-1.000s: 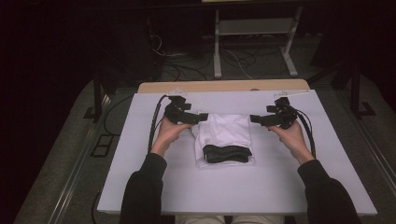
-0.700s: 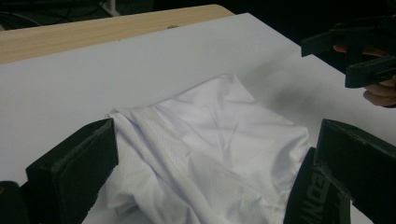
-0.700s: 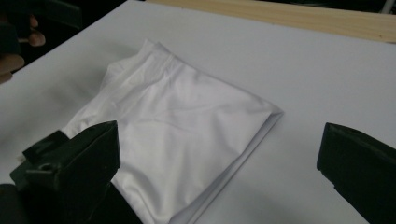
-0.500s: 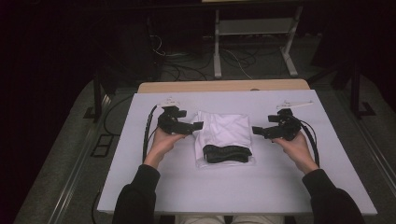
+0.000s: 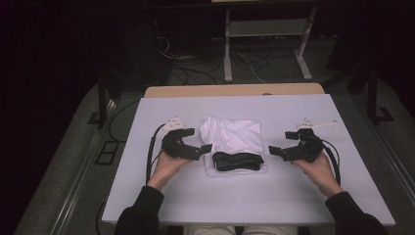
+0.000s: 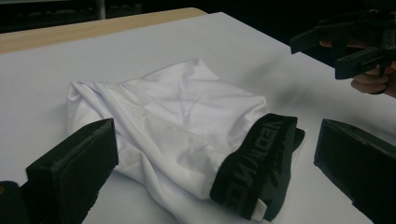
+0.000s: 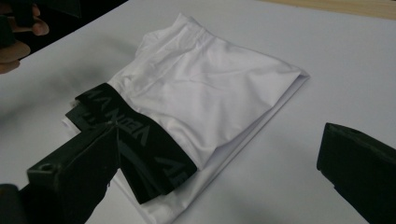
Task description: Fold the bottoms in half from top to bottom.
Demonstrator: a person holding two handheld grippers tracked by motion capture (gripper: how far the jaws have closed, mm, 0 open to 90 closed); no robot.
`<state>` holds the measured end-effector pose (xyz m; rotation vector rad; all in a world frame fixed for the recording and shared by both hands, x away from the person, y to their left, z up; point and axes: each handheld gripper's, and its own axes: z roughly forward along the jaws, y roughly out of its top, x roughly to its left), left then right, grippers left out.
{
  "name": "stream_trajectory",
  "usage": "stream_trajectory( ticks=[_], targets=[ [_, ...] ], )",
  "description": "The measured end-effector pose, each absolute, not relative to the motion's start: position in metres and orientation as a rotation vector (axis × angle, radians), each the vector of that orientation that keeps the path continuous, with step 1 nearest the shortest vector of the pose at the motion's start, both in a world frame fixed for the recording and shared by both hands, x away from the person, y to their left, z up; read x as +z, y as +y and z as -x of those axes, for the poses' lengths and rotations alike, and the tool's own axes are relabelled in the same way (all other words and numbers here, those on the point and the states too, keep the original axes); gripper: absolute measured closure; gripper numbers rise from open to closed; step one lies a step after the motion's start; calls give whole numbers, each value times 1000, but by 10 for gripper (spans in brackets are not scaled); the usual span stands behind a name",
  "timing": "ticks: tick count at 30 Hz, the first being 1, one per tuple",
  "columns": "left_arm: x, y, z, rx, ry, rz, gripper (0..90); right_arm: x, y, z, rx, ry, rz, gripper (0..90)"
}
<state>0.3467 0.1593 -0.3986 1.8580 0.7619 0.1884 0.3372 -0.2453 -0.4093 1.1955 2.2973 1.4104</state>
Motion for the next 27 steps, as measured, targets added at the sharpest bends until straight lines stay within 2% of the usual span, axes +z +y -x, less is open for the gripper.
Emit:
stream_trajectory(
  ticks=[18,27],
  targets=[
    [-408,185,-297,244,744,-1825,0,-426,-257,-294,1391,2314,-1142,0],
    [-415,192,-289,288,763,-1818,0,-431,-259,-285,1378,2320,-1150,0]
  ],
)
